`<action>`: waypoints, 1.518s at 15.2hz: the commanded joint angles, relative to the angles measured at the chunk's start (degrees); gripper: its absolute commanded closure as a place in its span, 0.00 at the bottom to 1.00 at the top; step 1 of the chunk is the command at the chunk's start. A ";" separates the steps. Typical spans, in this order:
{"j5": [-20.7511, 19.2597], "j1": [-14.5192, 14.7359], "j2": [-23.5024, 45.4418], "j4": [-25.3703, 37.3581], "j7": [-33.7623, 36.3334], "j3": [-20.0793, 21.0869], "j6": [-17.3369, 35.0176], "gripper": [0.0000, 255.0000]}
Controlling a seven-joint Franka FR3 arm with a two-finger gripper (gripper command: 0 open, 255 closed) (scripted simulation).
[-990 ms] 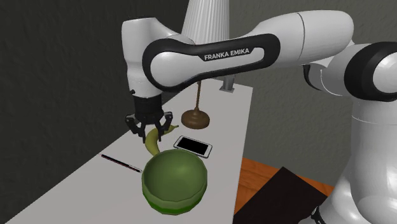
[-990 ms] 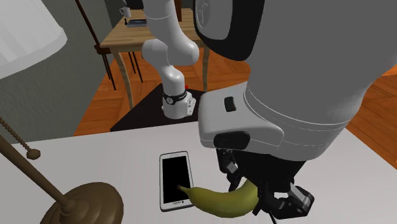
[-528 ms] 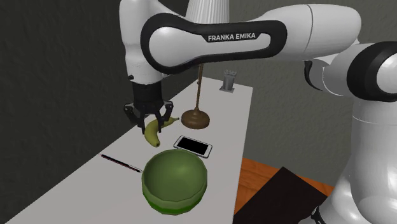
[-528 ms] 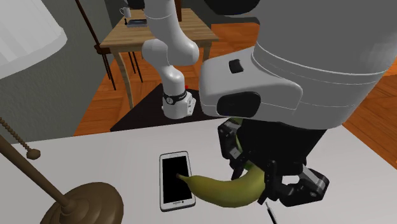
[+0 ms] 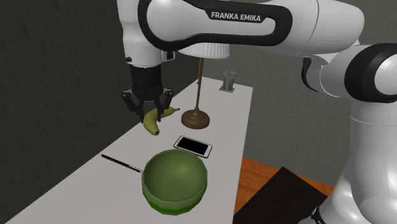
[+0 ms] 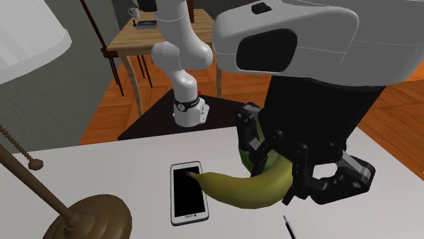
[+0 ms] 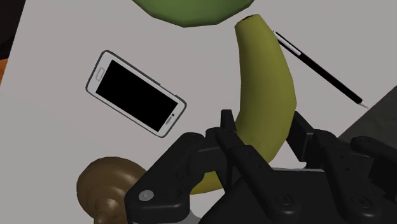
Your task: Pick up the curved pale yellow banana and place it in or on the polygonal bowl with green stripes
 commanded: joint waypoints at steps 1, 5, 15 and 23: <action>-0.18 0.49 0.37 2.28 -0.05 0.01 -1.92 1.00; 0.41 0.76 -1.00 2.10 0.66 0.47 -3.02 1.00; 8.71 0.76 -16.57 -16.92 7.61 4.88 2.32 1.00; 10.44 0.98 -19.40 -24.39 8.77 5.49 7.53 1.00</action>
